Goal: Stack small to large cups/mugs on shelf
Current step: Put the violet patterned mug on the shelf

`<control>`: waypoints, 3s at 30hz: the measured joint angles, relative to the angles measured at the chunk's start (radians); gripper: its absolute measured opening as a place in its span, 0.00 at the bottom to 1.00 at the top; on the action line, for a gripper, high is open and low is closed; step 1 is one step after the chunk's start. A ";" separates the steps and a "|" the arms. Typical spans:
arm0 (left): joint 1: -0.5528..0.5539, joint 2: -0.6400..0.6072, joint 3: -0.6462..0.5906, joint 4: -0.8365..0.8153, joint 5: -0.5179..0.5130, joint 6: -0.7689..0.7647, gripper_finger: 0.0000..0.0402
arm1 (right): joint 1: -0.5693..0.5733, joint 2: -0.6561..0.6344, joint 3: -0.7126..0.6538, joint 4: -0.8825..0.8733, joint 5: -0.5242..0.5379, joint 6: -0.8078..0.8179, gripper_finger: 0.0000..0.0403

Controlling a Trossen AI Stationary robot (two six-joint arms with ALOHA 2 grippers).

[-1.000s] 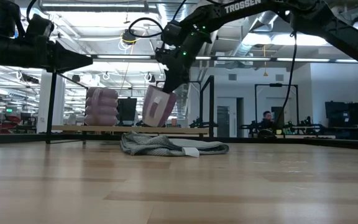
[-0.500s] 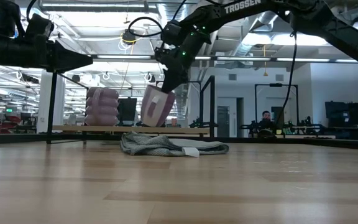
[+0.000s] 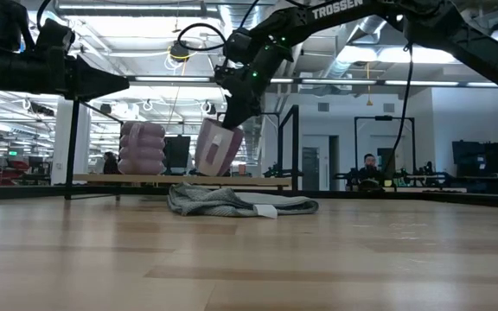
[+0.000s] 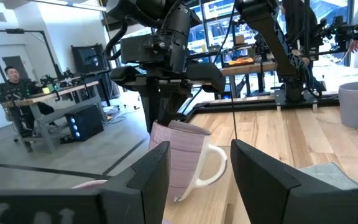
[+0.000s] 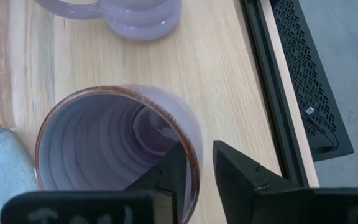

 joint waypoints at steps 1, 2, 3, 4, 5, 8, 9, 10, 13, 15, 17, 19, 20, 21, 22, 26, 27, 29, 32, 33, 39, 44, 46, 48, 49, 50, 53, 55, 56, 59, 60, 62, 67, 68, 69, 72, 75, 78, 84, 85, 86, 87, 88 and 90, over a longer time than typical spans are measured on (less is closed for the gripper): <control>0.000 0.000 0.000 0.000 0.000 0.000 0.40 | 0.000 0.000 0.000 0.003 0.000 0.000 0.25; 0.000 0.000 0.000 0.000 0.000 0.000 0.40 | 0.000 0.000 0.000 0.005 0.000 0.000 0.25; 0.000 0.000 0.000 0.000 0.000 0.000 0.40 | 0.000 0.000 0.000 0.006 0.000 0.000 0.25; 0.000 0.000 0.000 0.000 0.000 0.000 0.40 | 0.000 0.000 0.000 0.009 0.000 0.000 0.25; 0.000 0.000 0.000 0.000 0.000 -0.001 0.40 | 0.000 0.000 0.000 0.012 0.001 0.001 0.25; 0.000 0.000 0.000 0.000 0.001 -0.001 0.40 | 0.000 0.000 0.000 0.028 0.001 0.012 0.24; 0.000 0.000 0.000 0.000 0.003 -0.001 0.40 | 0.000 0.000 0.000 0.037 0.002 0.016 0.24; 0.000 0.000 0.000 0.000 0.006 -0.001 0.40 | 0.000 0.000 0.000 0.047 0.002 0.016 0.24; 0.000 0.000 0.000 0.001 0.023 -0.001 0.40 | -0.001 0.000 0.000 0.057 0.003 0.017 0.24; 0.000 0.000 0.000 0.001 0.030 -0.001 0.40 | -0.002 0.000 0.000 0.057 0.004 0.016 0.24; 0.000 0.000 0.000 0.001 0.031 -0.001 0.40 | -0.002 0.000 0.000 0.057 0.004 0.016 0.24; 0.000 0.000 0.000 0.001 0.031 0.000 0.40 | -0.002 0.000 0.000 0.058 0.003 0.016 0.24; 0.000 0.000 0.000 0.001 0.031 0.000 0.40 | -0.002 0.000 0.000 0.061 0.003 0.016 0.24; 0.000 0.000 0.000 0.001 0.031 0.000 0.40 | -0.002 0.000 0.000 0.066 0.003 0.016 0.24; 0.000 0.000 0.000 0.001 0.031 0.000 0.40 | -0.002 0.000 0.000 0.070 0.003 0.016 0.24; 0.000 0.000 0.000 0.001 0.031 0.000 0.40 | -0.002 0.000 -0.001 0.095 0.003 0.016 0.23; 0.000 0.000 0.000 0.001 0.031 0.000 0.40 | -0.002 0.000 -0.001 0.100 0.003 0.016 0.23; 0.000 0.000 0.000 0.001 0.031 0.000 0.40 | -0.002 0.000 -0.001 0.110 0.004 0.013 0.23; 0.000 0.000 0.000 0.001 0.031 0.000 0.40 | -0.002 0.000 -0.001 0.122 0.007 0.011 0.23; 0.000 0.000 0.000 0.001 0.031 0.000 0.40 | -0.002 0.000 -0.001 0.122 0.010 0.011 0.23; 0.000 0.000 0.000 0.001 0.030 0.000 0.40 | -0.002 0.000 0.033 0.048 0.141 0.034 0.23; 0.000 0.001 0.000 0.001 0.030 -0.002 0.40 | -0.003 0.001 0.033 -0.009 0.214 0.061 0.23; 0.000 0.001 0.000 0.002 0.029 -0.005 0.40 | -0.002 0.001 0.033 -0.056 0.214 0.069 0.23; 0.000 0.000 0.000 0.002 0.029 -0.007 0.40 | -0.002 0.001 0.033 -0.096 0.214 0.069 0.23; 0.000 0.001 0.000 0.002 0.029 -0.007 0.40 | -0.002 0.001 0.033 -0.113 0.214 0.070 0.23; 0.000 0.001 0.000 0.002 0.029 -0.007 0.40 | 0.001 0.001 0.033 -0.128 0.213 0.073 0.23; 0.000 0.001 0.000 0.002 0.029 -0.006 0.40 | 0.007 0.001 0.032 -0.154 0.179 0.086 0.23; 0.000 0.000 0.000 0.002 0.028 -0.006 0.40 | 0.013 0.001 0.032 -0.154 0.127 0.086 0.23; 0.000 0.001 0.000 0.002 0.028 -0.006 0.40 | 0.016 0.001 0.032 -0.150 0.106 0.086 0.23; 0.000 0.001 0.000 0.002 0.028 -0.006 0.40 | 0.026 0.001 0.032 -0.122 0.083 0.082 0.23; 0.000 0.001 0.000 0.002 0.028 -0.006 0.40 | 0.029 0.001 0.032 -0.114 0.082 0.079 0.23; 0.000 0.001 0.000 0.002 0.029 -0.006 0.40 | 0.034 0.001 0.032 -0.101 0.082 0.079 0.23; 0.000 0.000 0.000 0.002 0.028 -0.006 0.40 | 0.032 0.001 0.032 -0.098 0.082 0.079 0.23; 0.000 0.001 0.000 0.002 0.028 -0.006 0.40 | 0.031 0.001 0.032 -0.098 0.082 0.079 0.23; 0.000 0.001 0.000 0.002 0.028 -0.006 0.40 | 0.031 0.001 0.032 -0.096 0.082 0.079 0.23; 0.000 0.001 0.000 0.002 0.029 -0.006 0.40 | 0.032 0.001 0.032 -0.096 0.081 0.079 0.23; 0.000 0.001 0.000 0.002 0.028 -0.006 0.40 | 0.033 0.001 0.032 -0.096 0.058 0.079 0.23; 0.000 0.001 0.000 0.002 0.029 -0.006 0.40 | 0.033 0.001 0.032 -0.086 0.022 0.079 0.23; 0.000 0.001 0.000 0.002 0.029 -0.006 0.40 | 0.033 0.001 0.032 -0.052 0.021 0.079 0.23; 0.000 0.001 0.000 0.002 0.029 -0.006 0.40 | 0.033 0.001 0.032 -0.052 0.021 0.079 0.23; 0.000 0.001 0.000 0.002 0.029 -0.006 0.40 | 0.032 0.001 0.031 -0.052 0.021 0.079 0.23; 0.000 0.001 0.000 0.002 0.029 -0.006 0.40 | 0.032 0.001 0.026 -0.047 0.021 0.079 0.23; 0.000 0.000 0.000 0.002 0.028 -0.006 0.40 | 0.032 0.001 0.020 -0.047 0.021 0.079 0.23; 0.000 0.001 0.000 0.002 0.029 -0.006 0.40 | 0.033 0.000 0.005 -0.049 0.020 0.079 0.23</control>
